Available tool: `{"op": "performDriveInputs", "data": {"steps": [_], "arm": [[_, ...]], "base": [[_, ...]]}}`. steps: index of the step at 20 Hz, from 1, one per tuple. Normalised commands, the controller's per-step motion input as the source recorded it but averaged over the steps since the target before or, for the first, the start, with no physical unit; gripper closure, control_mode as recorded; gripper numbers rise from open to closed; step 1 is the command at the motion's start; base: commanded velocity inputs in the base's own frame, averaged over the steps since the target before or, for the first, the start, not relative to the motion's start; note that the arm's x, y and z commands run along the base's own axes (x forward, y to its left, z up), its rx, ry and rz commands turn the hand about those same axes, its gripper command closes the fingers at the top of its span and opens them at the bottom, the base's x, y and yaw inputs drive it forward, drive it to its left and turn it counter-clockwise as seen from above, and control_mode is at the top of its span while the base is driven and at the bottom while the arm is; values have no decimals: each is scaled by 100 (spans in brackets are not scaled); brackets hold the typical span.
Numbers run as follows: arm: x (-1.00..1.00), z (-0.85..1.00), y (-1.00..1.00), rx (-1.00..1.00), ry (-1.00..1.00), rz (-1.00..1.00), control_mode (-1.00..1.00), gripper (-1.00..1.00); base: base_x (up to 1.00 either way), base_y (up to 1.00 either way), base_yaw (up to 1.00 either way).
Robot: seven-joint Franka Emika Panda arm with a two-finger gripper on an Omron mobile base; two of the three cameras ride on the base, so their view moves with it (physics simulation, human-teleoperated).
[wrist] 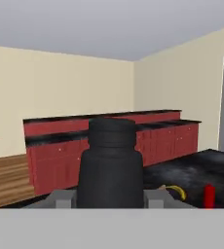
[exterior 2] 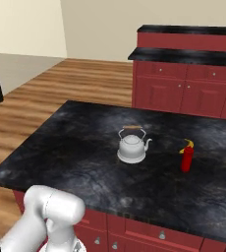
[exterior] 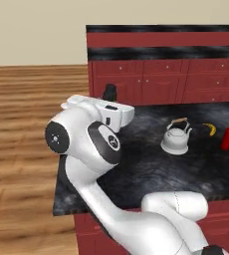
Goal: Move the ketchup and shaker from the cabinet to the dining counter.
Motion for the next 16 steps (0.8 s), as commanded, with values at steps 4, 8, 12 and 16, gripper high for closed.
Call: {"op": "performDriveInputs", "data": {"steps": [4, 8, 12, 16], "arm": [[35, -49, 48, -15, 5, -51, -100, 100], [38, -49, 16, -11, 6, -49, -100, 100], [64, -49, -1, -3, 5, -34, -100, 100], [61, -43, -8, 0, 0, -15, -100, 100]], "base": [[0, 0, 0], [0, 0, 0], [0, 0, 0], [0, 0, 0]]}}
